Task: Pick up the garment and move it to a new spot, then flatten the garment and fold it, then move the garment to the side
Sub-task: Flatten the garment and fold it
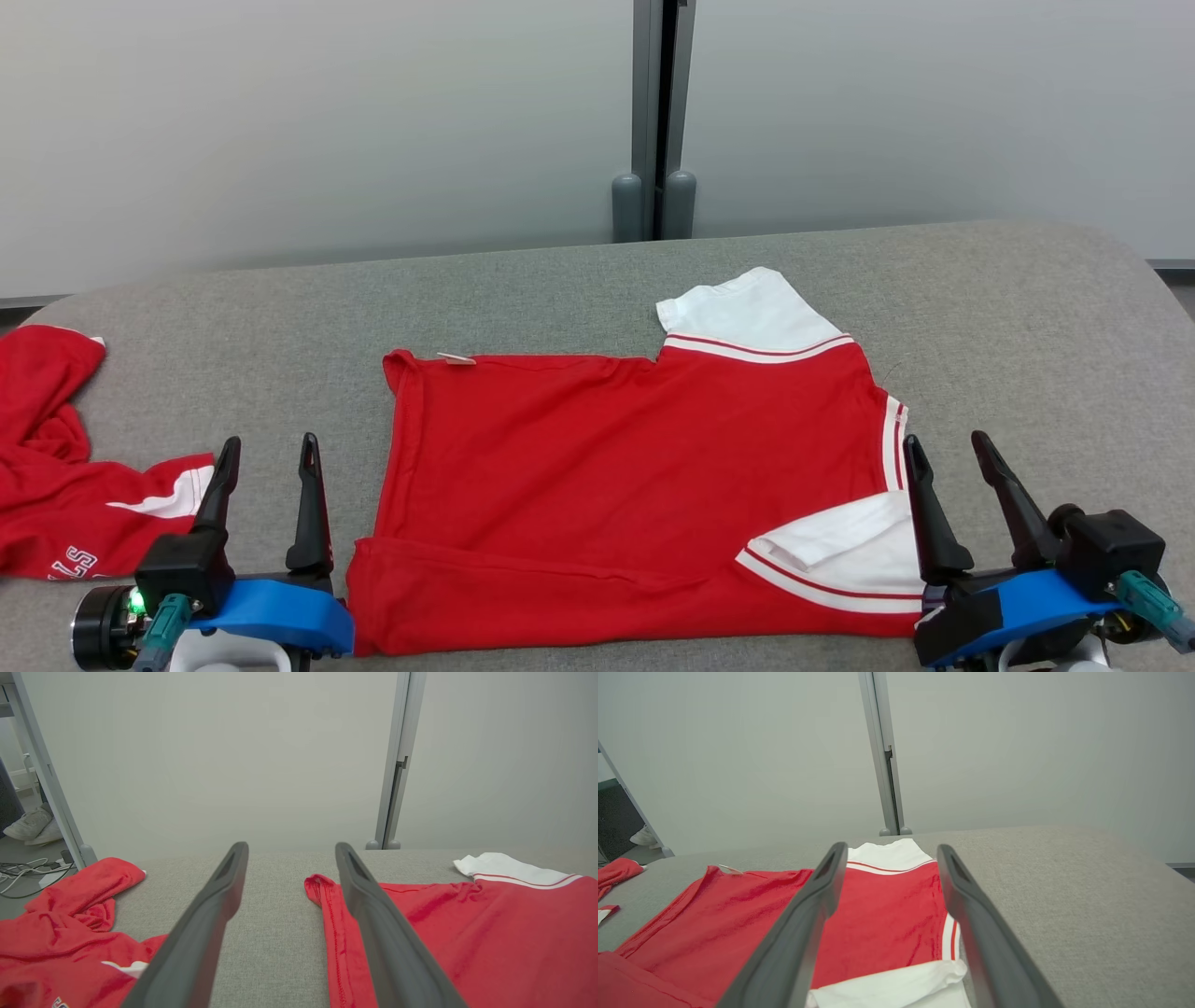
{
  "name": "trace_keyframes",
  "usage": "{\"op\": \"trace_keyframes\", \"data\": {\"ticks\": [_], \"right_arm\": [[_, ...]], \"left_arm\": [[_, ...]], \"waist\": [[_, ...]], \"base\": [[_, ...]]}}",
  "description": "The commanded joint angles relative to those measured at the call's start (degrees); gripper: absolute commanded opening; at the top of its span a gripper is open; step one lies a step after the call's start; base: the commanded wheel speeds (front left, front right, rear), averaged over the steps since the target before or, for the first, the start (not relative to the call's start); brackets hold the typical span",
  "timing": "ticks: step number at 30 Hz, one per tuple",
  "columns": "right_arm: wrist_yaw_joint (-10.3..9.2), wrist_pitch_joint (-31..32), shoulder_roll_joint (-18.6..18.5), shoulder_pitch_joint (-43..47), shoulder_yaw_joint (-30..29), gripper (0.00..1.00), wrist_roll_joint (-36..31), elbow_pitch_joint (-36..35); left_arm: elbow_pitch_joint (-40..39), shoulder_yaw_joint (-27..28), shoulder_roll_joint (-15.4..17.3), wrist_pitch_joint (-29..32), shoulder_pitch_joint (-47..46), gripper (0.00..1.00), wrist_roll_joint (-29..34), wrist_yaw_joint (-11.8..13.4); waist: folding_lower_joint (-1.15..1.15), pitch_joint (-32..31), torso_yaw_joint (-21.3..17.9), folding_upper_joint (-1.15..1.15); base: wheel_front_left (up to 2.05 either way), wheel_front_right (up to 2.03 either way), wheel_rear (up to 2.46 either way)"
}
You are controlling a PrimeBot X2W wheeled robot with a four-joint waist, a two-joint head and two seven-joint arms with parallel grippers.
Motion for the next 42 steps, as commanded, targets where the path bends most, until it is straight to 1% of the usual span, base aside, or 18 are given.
{"op": "trace_keyframes", "data": {"ticks": [1, 14, 19, 22, 26, 32, 36, 39, 42], "right_arm": [[0.01, 0.3, 0.2, 0.7, -0.2, 1.00, -0.9, 0.3], [0.01, 1.0, 0.3, 0.4, -0.1, 1.00, -0.9, 1.1], [0.01, 1.5, 0.0, -3.6, 0.1, 1.00, -1.8, 1.8], [0.01, 1.9, -1.3, -8.3, 1.0, 1.00, -2.2, 2.5], [0.01, 3.0, -3.4, -16.9, 2.5, 1.00, -2.5, 4.7], [0.01, 4.0, -6.0, -31.2, 5.3, 1.00, -2.2, 11.2], [0.01, 5.6, -7.5, -39.3, 6.7, 1.00, -2.2, 17.8], [0.01, 5.6, -8.2, -44.6, 8.1, 1.00, -1.8, 22.6], [0.01, 5.2, -8.3, -48.4, 9.3, 1.00, -2.1, 26.8]], "left_arm": [[0.4, 0.2, 0.0, -0.3, -0.1, 1.00, 0.3, -0.2], [1.6, 0.2, -0.3, -0.3, 0.0, 1.00, 0.7, 0.0], [2.8, 0.2, 0.3, -0.3, -4.0, 1.00, 0.5, -0.9], [3.4, -0.1, 1.4, 0.3, -8.4, 1.00, 0.7, -1.9], [4.9, -0.3, 3.7, 2.5, -16.9, 1.00, 0.4, -3.8], [9.1, -1.9, 7.0, 7.1, -30.1, 1.00, -0.4, -6.4], [13.5, -4.9, 7.9, 10.7, -37.5, 1.00, -1.6, -7.4], [17.1, -7.8, 7.8, 13.8, -42.0, 1.00, -3.5, -7.7], [19.9, -12.9, 8.8, 16.8, -45.4, 1.00, -6.5, -7.7]], "waist": [[0.00, 0.0, 0.0, 0.00], [0.00, -0.2, -0.2, 0.00], [0.00, 1.6, -0.2, 0.00], [0.00, 3.6, -0.3, 0.00], [0.00, 7.4, -0.6, 0.00], [0.00, 14.4, -1.0, 0.00], [0.00, 18.6, -0.9, 0.00], [0.00, 21.2, -0.7, 0.00], [0.00, 23.4, -0.8, 0.00]], "base": [[0.00, 0.00, 0.00], [0.00, 0.00, 0.00], [0.00, 0.00, 0.00], [0.00, 0.00, 0.00], [0.00, 0.00, 0.00], [0.00, 0.00, 0.00], [0.00, 0.00, 0.00], [0.00, 0.00, 0.00], [0.00, 0.00, 0.00]]}}
